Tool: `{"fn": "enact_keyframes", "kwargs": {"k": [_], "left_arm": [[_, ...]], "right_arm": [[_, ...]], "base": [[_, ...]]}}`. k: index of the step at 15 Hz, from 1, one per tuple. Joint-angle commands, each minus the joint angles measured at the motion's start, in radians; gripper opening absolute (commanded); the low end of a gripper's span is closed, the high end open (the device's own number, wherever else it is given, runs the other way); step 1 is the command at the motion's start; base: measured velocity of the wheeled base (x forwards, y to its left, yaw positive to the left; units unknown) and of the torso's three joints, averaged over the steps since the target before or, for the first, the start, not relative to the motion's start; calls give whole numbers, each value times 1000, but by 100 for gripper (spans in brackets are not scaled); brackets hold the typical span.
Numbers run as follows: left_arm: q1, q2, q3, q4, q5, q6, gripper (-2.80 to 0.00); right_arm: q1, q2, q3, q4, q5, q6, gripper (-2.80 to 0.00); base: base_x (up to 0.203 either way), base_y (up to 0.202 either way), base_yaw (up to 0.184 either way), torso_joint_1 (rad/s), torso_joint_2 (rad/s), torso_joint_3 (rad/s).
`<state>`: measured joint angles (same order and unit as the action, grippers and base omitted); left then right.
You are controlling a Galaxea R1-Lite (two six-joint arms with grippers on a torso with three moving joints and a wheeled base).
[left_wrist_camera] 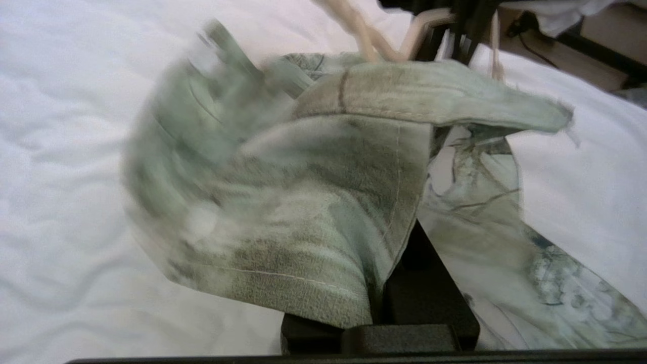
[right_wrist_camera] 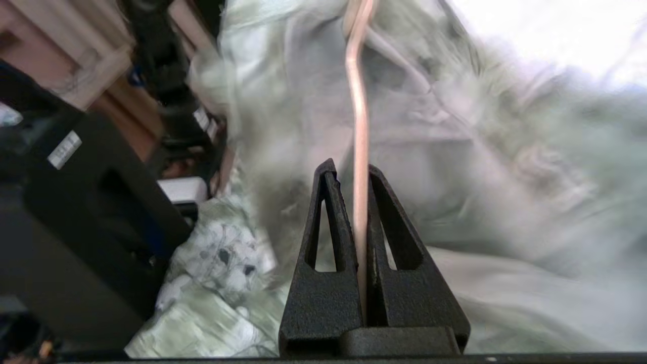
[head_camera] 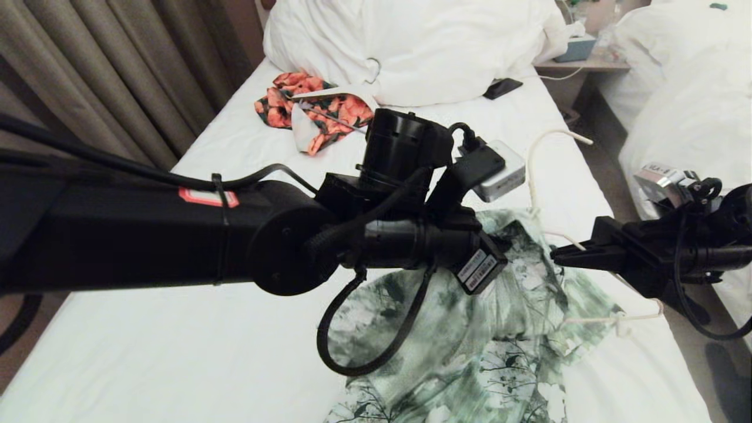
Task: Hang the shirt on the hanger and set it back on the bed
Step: Hook the other side of the shirt onto the hanger
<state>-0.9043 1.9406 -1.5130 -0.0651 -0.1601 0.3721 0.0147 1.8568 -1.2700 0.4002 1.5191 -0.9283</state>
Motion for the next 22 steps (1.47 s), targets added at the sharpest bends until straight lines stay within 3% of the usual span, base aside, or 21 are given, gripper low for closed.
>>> {"fn": "enact_keyframes", "kwargs": {"k": [1, 3, 10, 14, 18, 19, 22], "left_arm": [[-8, -4, -5, 31, 2, 0, -280], [-16, -18, -11, 90, 2, 5, -280], [-15, -42, -4, 87, -3, 2, -280], [-18, -55, -1, 87, -4, -1, -280], [-16, -58, -1, 87, -4, -1, -280], [-16, -58, 0, 87, -4, -1, -280], [-16, -59, 1, 87, -4, -2, -280]], "right_arm": [[2, 2, 0, 3, 11, -6, -280], [2, 3, 0, 3, 11, -6, -280], [-19, -25, -1, 14, 11, -6, -280], [-40, -69, -3, 147, 11, -2, -280], [-43, -54, -22, 187, 11, 2, -280], [-44, -53, -23, 184, 11, 3, 0], [-47, -63, -57, 253, 11, 20, 0]], "base": [[0, 0, 0, 0, 0, 0], [0, 0, 0, 0, 0, 0], [0, 0, 0, 0, 0, 0], [0, 0, 0, 0, 0, 0], [0, 0, 0, 0, 0, 0], [0, 0, 0, 0, 0, 0], [0, 0, 0, 0, 0, 0]]}}
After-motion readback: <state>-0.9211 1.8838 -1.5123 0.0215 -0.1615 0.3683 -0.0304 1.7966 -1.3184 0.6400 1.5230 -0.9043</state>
